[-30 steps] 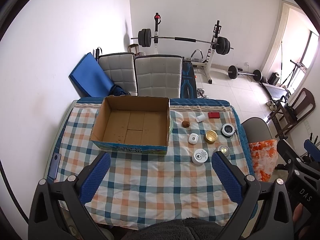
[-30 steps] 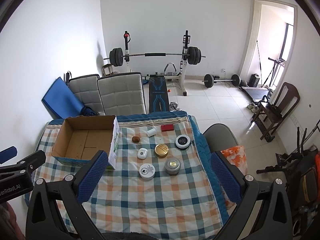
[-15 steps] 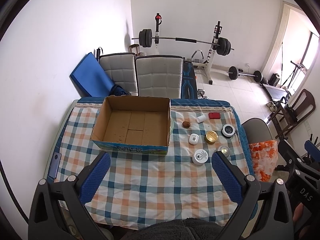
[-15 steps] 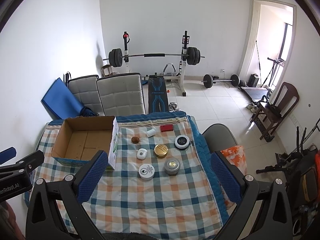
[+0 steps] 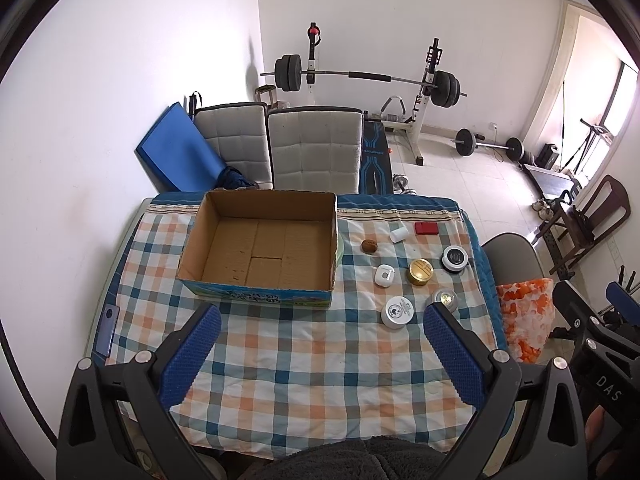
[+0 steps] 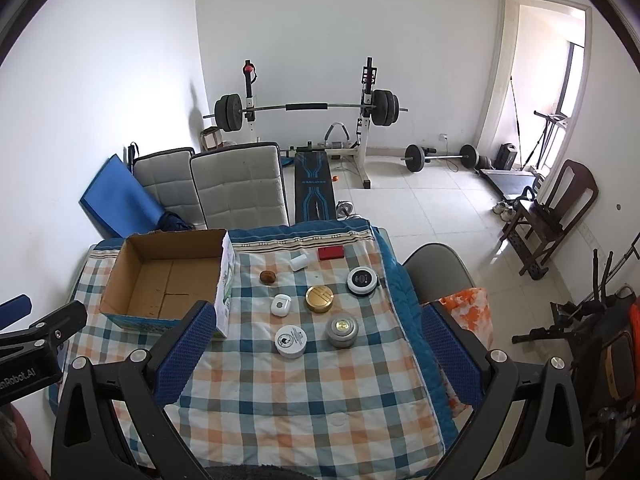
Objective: Organize rigid objects
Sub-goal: 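Grasp the white cream jar with left tool while right tool grasps silver tin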
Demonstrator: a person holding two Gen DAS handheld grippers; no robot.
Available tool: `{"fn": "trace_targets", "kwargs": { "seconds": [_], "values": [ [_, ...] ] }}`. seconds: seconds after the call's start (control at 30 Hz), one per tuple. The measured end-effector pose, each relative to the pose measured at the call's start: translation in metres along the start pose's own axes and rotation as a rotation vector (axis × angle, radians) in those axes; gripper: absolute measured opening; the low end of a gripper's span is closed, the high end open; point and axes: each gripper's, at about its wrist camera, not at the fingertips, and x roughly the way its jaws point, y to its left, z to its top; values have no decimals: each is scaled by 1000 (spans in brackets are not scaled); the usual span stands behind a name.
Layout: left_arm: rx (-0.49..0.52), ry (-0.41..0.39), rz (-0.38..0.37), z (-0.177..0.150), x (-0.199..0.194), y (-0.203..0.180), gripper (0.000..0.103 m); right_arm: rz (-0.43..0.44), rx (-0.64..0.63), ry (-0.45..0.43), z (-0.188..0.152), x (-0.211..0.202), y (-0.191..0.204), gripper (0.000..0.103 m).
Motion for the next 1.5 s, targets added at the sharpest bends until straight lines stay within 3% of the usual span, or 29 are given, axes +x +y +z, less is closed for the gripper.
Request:
{"fn": "trace_targets", "kwargs": {
  "seconds": [0.23,0.37,0.63,0.87,1.0,1.27,1.5],
  "values": [
    [16,95,-18,18,60,-23,103,-29,31,123,-1,64,-25,103],
    [42,182,-17,25,119,-45,103,-48,33,253,-4,136,-41,103],
    [65,446,-53,18,260,-89,103,-42,39,488,-24,289,-58,103],
    [118,590,-2,-1,348,-110,103,-50,49,651,-58,405,-66,103],
    [149,632,30,-9,376,-113,103,-33,67,733,-80,445,-68,103],
    [148,671,18,-16,401,-117,103,18,124,834,-114,492,-69,101],
    [148,687,10,-18,409,-121,103,31,125,880,-132,506,-70,73]
  ]
}}
